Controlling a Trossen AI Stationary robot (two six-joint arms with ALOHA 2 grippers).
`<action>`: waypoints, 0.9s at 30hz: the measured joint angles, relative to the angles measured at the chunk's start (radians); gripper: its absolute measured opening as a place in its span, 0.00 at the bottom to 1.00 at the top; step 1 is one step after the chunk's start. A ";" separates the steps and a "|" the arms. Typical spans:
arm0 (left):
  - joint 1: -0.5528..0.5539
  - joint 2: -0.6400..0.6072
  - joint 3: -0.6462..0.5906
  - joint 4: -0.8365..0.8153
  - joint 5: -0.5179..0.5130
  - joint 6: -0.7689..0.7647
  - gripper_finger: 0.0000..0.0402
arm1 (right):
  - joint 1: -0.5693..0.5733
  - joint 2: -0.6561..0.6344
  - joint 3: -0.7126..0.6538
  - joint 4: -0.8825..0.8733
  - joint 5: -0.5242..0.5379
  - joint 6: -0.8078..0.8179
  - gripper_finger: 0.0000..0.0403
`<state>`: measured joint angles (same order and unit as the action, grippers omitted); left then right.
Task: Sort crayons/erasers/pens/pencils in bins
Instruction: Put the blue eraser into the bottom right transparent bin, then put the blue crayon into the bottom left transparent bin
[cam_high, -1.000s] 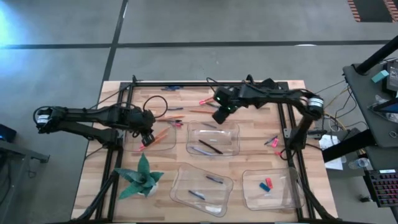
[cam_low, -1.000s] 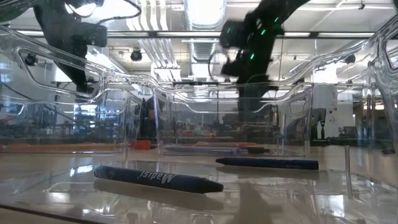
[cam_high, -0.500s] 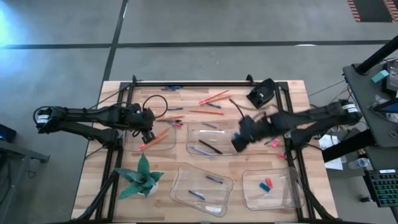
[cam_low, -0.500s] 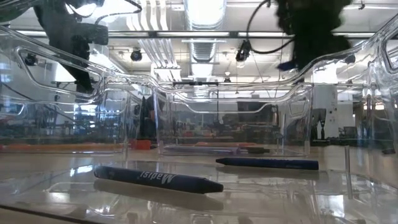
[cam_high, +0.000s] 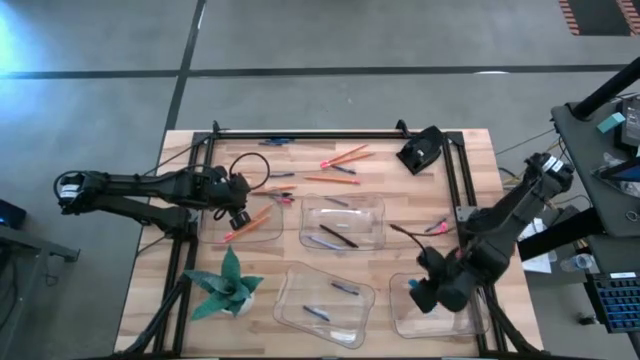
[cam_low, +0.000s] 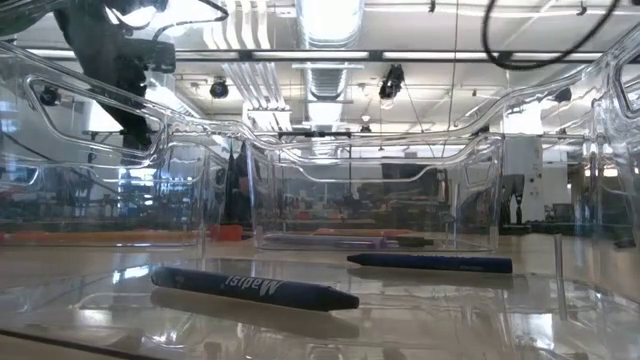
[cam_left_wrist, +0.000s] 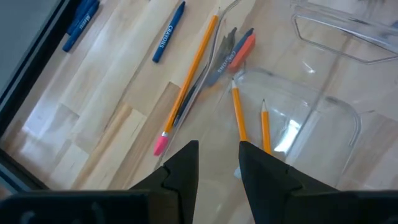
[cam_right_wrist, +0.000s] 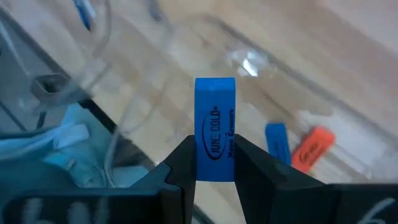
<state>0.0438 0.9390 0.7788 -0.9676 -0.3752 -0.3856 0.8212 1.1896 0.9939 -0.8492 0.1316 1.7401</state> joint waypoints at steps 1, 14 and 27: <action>0.000 0.001 0.000 0.005 0.000 -0.001 0.25 | 0.017 0.010 0.000 -0.006 0.000 0.034 0.21; 0.000 0.009 -0.001 0.044 0.002 -0.028 0.25 | 0.045 0.146 -0.004 -0.001 -0.107 0.118 0.23; 0.000 0.009 -0.001 0.044 0.003 -0.053 0.25 | 0.045 0.140 0.016 -0.005 -0.112 0.063 0.39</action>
<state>0.0437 0.9482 0.7780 -0.9237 -0.3717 -0.4390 0.8661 1.3296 1.0100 -0.8547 0.0199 1.8028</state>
